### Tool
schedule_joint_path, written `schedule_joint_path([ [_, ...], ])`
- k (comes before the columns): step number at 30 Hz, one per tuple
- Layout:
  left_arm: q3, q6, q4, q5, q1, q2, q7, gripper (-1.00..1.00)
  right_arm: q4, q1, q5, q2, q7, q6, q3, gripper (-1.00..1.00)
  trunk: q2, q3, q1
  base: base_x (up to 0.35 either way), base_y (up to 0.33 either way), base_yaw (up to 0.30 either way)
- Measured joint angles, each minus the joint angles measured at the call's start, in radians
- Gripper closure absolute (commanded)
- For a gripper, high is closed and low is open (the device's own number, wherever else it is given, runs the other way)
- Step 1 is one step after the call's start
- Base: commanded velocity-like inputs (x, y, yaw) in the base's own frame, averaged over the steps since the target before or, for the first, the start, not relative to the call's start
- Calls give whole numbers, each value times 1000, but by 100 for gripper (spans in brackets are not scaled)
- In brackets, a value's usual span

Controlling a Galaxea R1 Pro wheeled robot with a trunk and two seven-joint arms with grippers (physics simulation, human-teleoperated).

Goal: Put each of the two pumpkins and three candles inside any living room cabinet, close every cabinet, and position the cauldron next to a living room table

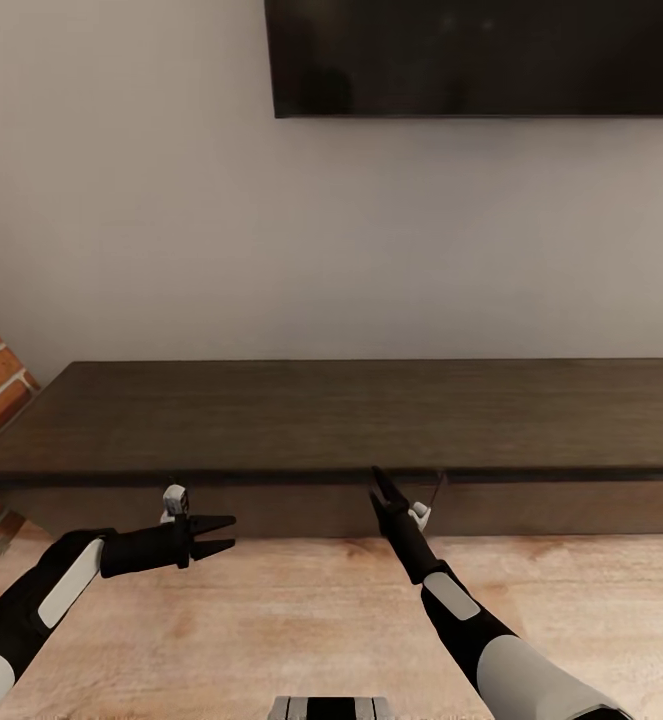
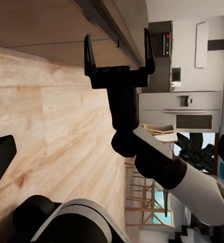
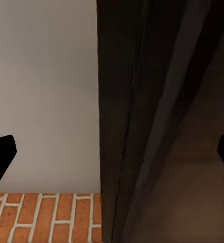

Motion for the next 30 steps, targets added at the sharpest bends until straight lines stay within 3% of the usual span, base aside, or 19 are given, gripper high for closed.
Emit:
schedule_joint_path([
  [16,0,0,0,0,0,0,0,-100,0,0,0,0,0,0,1,-100,-3,-46,5,0,0,0],
  [30,0,0,0,1,0,0,0,-100,0,0,0,0,0,-1,2,-100,-3,-47,5,18,0,0],
])
